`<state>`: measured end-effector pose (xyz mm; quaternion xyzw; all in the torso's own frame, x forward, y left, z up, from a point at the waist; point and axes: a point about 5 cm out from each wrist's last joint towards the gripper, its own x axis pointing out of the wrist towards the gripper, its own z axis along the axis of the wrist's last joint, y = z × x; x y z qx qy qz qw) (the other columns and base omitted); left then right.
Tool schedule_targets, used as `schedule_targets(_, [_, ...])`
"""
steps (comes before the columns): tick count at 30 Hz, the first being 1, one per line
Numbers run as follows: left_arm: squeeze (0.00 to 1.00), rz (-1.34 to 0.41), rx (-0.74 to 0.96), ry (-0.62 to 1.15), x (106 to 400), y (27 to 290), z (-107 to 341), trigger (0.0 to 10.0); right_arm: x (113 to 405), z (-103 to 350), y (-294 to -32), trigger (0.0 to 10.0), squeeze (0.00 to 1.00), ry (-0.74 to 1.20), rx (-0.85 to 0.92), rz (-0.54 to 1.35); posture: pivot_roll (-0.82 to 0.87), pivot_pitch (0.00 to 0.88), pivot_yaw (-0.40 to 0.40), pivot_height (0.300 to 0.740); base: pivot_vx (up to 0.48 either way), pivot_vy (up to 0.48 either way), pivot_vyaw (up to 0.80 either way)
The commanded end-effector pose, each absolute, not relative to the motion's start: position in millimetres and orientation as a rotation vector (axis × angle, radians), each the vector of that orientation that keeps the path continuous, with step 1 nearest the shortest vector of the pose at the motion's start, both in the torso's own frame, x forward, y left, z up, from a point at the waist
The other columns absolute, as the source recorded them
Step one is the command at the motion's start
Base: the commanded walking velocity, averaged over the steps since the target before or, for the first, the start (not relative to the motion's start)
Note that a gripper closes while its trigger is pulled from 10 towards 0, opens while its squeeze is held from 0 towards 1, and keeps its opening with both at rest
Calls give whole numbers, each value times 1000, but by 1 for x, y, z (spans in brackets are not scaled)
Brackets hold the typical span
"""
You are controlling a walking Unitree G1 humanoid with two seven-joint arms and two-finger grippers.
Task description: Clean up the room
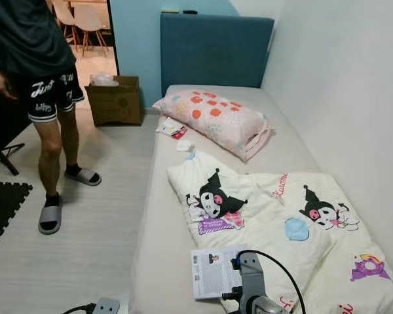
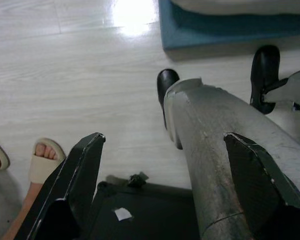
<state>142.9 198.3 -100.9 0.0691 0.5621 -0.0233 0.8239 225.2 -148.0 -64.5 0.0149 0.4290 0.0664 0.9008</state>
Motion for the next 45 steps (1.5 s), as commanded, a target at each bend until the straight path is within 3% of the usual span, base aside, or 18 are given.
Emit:
schedule_targets(1, [0,-34,147,1205,140,202,-101,10000,225,-65,-148,10000,0,895,26,134,103,0,-68,737,-439,0,0])
schedule_targets(7, [0,-32,147,1204,140,203,-101,10000,224,-65,-148,10000,0,896,23,136,104,0,-67,737,-386,0,0])
schedule_targets(30, [0,-36,156,1193,144,199,-100,10000,228,-63,-149,10000,0,879,41,115,99,0,-65,737,0,0,0])
schedule_targets(35, [0,-26,156,1190,143,201,-100,10000,255,-45,-157,10000,0,825,189,-3,102,0,-63,733,0,0,0])
schedule_targets(45, [0,23,117,1130,157,208,-94,10000,310,4,-146,10000,0,612,412,29,109,0,-65,678,0,0,0])
